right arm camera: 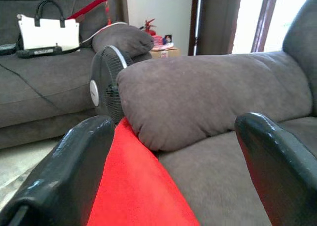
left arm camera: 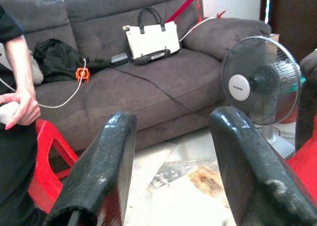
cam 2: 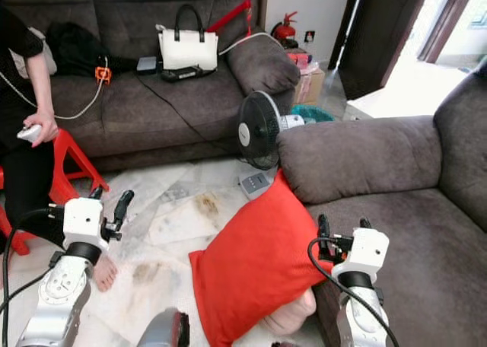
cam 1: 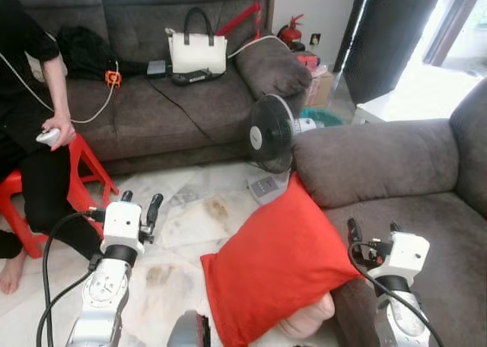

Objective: Move the pillow to the sofa from floor

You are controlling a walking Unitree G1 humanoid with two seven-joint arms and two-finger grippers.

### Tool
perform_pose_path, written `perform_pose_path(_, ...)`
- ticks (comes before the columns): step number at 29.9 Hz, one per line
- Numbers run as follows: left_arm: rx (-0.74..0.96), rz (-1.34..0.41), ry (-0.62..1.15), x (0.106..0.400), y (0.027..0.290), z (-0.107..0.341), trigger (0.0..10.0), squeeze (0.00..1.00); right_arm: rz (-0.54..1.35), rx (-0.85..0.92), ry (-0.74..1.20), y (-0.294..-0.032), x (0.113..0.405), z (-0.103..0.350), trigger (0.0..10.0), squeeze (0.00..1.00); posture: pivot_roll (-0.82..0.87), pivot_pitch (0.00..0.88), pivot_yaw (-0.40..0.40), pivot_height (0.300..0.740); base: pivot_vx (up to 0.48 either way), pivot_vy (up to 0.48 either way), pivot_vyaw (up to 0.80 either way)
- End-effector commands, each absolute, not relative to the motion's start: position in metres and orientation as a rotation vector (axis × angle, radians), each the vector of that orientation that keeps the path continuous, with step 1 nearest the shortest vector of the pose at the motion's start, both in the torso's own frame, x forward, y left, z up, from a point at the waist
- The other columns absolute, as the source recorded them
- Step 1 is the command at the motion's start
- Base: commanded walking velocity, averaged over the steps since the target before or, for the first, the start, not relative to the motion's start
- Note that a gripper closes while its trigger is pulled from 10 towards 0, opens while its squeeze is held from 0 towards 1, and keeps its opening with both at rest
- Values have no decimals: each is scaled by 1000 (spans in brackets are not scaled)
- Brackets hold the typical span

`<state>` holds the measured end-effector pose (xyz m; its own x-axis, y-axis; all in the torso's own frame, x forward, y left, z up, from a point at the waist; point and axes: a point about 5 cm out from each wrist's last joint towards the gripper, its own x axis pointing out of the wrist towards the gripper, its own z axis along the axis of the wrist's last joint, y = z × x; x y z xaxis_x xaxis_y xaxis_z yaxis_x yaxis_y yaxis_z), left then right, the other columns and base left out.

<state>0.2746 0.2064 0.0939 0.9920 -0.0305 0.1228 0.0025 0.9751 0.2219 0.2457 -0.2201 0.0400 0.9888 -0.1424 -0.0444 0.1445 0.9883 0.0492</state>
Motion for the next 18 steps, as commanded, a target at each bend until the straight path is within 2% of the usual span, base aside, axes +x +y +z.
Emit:
perform_pose_path(1, 225, -28, -114, 275, 204, 92, 10000, 0, -140, 45, 58, -221, 244, 38, 10000, 0, 113, 0, -31, 590, 0, 0, 0)
perform_pose_path(18, 204, -20, -95, 275, 204, 89, 10000, 0, -136, 36, 59, -222, 245, 38, 10000, 0, 116, 0, -37, 590, 0, 0, 0)
